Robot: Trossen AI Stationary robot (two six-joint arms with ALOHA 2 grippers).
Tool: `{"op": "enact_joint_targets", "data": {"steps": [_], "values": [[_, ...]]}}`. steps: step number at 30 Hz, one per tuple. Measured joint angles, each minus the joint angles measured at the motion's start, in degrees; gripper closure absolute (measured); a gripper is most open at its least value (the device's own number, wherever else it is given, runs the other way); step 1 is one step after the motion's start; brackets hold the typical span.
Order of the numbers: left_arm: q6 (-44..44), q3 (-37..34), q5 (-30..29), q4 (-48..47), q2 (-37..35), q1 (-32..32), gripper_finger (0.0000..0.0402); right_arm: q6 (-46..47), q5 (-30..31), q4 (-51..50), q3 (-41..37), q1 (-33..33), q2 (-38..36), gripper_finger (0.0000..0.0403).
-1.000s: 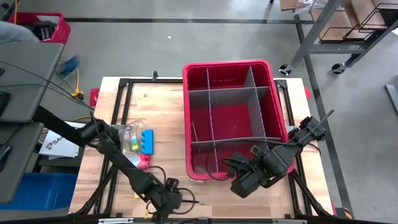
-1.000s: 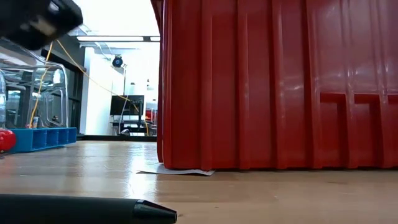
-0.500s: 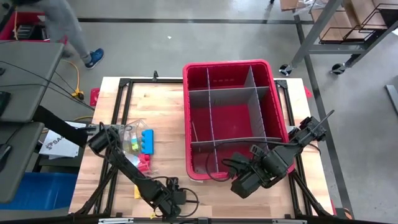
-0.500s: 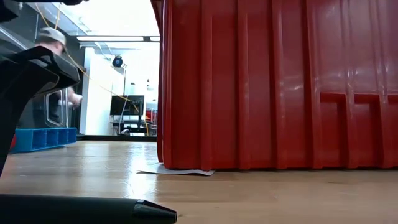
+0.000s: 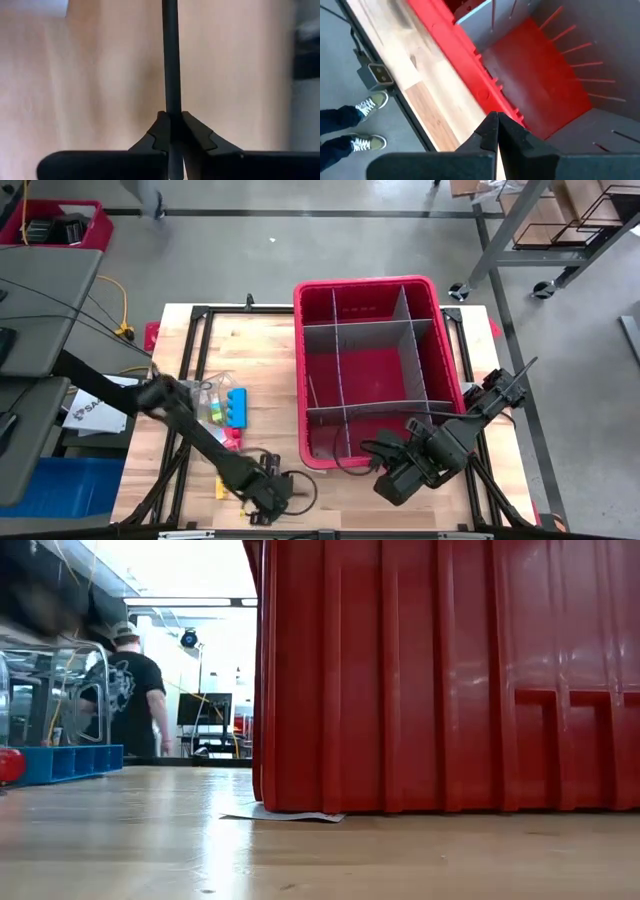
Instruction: Sort Items/Unsort Items
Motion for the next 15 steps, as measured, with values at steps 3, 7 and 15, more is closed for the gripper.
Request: {"op": "enact_joint_targets", "data": {"steps": [3,7,15], "values": [[0.7,0.8,2.9,-2.3,-8.8,-1.2,0.0388,0.1,-0.1,-0.1,0.0,0.8,0.0,0.0402],[2.2,0.5,2.0,-3.3,-20.0,-3.3,0.0388,0.1,0.3,0.0,0.0,1.6,0.0,0.0402],[-2.8,0.6,-24.7,-6.7,-36.6,8.2,0.0389,2.7,4.4,0.0,0.0,2.0,-0.5,0.0402]]}}
